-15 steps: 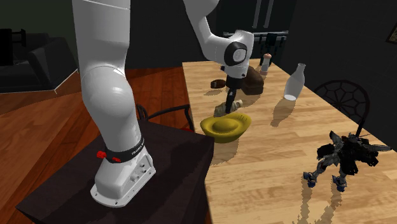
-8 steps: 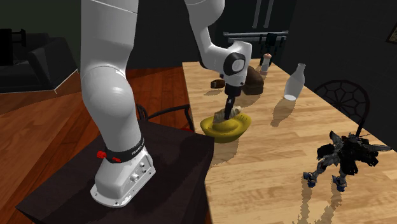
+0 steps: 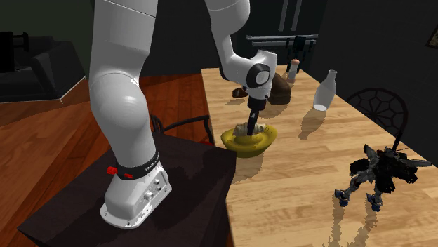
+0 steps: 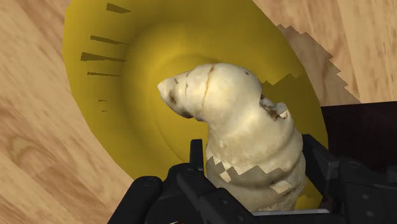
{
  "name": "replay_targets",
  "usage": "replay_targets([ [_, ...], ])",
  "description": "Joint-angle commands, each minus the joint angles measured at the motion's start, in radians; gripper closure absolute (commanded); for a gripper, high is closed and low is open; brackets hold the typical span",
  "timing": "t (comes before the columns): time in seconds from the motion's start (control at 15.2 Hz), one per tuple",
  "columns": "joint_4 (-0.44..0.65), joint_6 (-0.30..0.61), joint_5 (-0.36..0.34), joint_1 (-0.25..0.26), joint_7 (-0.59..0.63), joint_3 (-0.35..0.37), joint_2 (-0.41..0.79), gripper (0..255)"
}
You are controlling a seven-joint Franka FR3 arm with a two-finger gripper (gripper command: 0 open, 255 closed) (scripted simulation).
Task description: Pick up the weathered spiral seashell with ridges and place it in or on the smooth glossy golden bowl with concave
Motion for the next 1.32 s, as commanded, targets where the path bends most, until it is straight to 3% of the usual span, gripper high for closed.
replay_targets([
  [0.0,0.0,0.0,0.0,0.0,0.0,0.0,0.0,255],
  [0.07,0.0,0.0,0.0,0.0,0.0,0.0,0.0,255],
  [0.13,0.0,0.0,0.0,0.0,0.0,0.0,0.0,0],
  [0.46,0.0,0.0,0.0,0.0,0.0,0.0,0.0,0],
  [0.73,0.02,-0.118,0.025,-0.006,-0.017,0.015,-0.1,0],
  [1.25,0.02,-0.118,0.025,-0.005,-0.017,0.014,-0.1,0],
])
